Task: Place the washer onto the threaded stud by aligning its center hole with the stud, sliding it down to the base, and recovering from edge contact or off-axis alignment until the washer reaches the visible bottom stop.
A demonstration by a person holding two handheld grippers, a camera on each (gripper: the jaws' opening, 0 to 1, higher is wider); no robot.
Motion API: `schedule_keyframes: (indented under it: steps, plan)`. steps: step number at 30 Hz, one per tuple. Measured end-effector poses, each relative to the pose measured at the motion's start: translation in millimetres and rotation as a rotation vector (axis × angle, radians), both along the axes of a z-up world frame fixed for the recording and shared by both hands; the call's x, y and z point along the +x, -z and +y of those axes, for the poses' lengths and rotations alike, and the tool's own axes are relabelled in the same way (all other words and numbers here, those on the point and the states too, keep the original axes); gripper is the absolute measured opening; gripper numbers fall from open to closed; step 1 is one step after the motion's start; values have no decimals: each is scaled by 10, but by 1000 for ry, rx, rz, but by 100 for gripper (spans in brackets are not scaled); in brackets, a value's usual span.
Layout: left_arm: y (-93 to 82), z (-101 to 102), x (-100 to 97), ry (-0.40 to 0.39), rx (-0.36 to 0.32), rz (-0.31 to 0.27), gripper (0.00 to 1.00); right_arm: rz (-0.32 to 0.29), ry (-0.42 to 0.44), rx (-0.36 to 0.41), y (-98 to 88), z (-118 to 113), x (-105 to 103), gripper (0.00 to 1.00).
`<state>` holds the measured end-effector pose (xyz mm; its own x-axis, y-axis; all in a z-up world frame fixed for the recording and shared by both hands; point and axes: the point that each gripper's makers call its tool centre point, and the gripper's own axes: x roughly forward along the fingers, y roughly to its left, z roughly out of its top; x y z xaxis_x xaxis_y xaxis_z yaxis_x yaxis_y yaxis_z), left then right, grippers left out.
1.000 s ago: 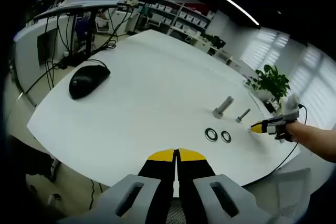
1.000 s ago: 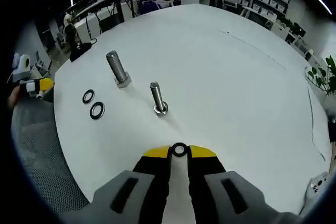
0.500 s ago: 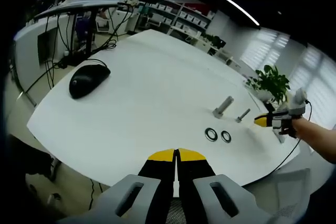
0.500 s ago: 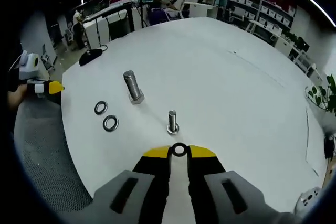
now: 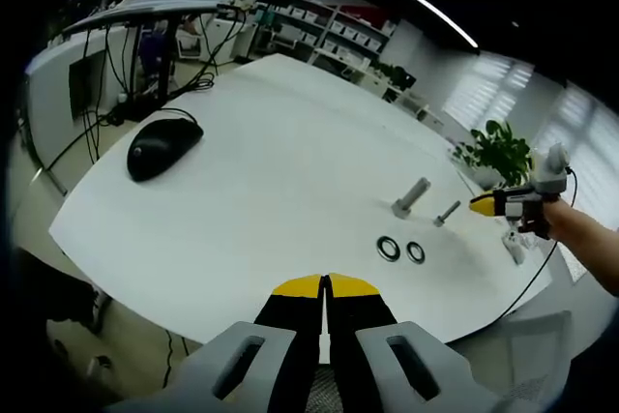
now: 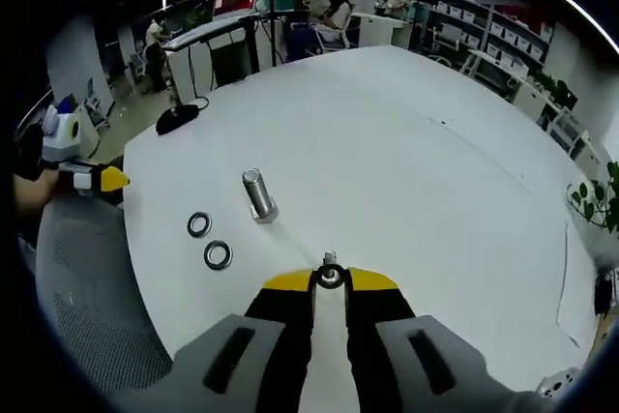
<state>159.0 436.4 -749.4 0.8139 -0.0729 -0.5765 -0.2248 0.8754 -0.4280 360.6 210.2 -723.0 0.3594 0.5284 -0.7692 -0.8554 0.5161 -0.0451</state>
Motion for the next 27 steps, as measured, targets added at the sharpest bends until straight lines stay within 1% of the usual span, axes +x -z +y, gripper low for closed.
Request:
schedule_keyframes:
  steps: [4,6,10,20,22,25,27]
  plan:
    - [-4,-2,-2,0,0,-1,0,2,-22,-21,-1,16,37,13]
    - [-2,1,0,-1,0,-2,0,18,-30,-27,4,28,38,13]
    - [-3,0,0,-1,0,-2,0,33,-75,-61,41,44,30,13]
    - [-7,0,-1,-2,0,-2,0,60,-150,-128,93,87,50,13]
    - [-7,0,-1,-2,0,-2,0,65,-154,-129,74,101,57,13]
    - [-4,4,2,-3,0,-3,0,91,-156,-121,64,132,46,13]
    - [-2,6,3,-3,-1,-3,0,94,-172,-141,92,139,33,13]
